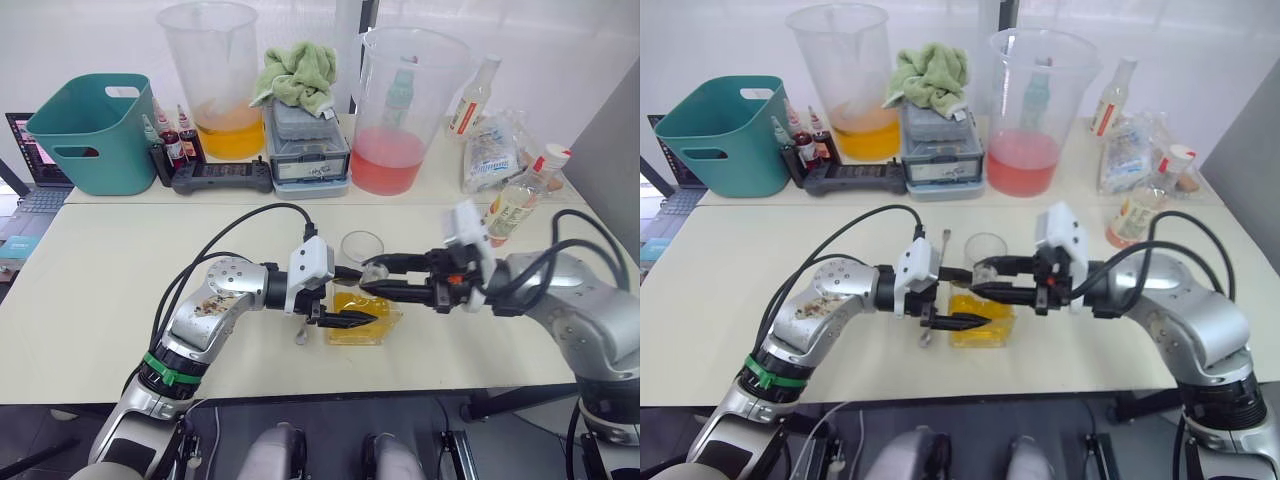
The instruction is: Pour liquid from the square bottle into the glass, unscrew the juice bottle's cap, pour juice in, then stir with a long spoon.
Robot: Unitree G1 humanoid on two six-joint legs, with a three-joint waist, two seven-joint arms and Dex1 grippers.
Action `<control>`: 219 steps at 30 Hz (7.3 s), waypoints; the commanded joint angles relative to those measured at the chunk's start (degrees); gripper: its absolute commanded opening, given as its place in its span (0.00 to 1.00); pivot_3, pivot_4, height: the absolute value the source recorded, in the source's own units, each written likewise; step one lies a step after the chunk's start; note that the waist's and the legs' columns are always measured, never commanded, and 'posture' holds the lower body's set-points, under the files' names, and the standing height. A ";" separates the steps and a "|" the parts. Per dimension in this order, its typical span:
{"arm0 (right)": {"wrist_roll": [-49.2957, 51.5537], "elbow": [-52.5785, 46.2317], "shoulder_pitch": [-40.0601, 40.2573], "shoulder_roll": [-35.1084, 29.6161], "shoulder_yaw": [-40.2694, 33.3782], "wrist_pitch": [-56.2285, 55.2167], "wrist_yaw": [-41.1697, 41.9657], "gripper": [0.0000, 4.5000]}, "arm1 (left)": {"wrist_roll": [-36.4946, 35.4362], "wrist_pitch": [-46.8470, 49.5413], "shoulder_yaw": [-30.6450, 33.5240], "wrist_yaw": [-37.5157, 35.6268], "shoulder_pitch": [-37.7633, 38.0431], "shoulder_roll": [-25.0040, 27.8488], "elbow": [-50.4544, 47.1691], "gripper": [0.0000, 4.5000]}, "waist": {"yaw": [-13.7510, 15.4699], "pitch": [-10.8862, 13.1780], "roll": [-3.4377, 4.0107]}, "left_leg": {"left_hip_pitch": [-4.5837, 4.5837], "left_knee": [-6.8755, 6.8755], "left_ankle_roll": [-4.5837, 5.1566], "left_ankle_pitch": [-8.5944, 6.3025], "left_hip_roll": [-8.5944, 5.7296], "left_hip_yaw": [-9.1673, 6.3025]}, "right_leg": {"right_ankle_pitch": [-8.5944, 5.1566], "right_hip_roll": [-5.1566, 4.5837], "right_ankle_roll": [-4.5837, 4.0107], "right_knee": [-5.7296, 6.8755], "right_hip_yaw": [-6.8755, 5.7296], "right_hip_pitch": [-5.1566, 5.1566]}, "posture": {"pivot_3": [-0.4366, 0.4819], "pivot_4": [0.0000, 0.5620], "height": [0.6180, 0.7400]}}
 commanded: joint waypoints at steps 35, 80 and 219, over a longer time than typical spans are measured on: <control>-31.21 63.87 0.90 3.99 -14.17 -41.60 -15.33 0.24 | -0.83 2.71 -0.22 3.19 0.47 -2.27 -5.30 0.62 | -0.25 -0.02 0.27 | 0.02 -0.02 0.02 0.04 -0.11 0.16 | -0.04 0.06 0.06 0.00 0.09 0.05 | 0.48 0.27 1.00; -3.91 21.85 6.89 -11.29 -15.55 -1.36 7.97 1.00 | -14.60 18.44 12.23 7.42 0.01 6.11 -17.59 0.62 | -0.91 0.01 0.67 | 0.09 -0.07 0.06 -0.01 0.00 0.09 | -0.05 -0.03 0.04 0.00 0.18 0.01 | 0.48 0.27 1.00; -7.43 9.19 15.88 -5.78 -15.37 -7.35 -2.54 1.00 | 69.80 -51.70 -7.81 54.29 -21.15 2.52 25.13 0.62 | 0.12 0.26 0.27 | -0.14 -0.02 0.09 -0.01 -0.11 0.17 | -0.04 0.00 0.07 0.09 0.03 -0.14 | 0.48 0.27 1.00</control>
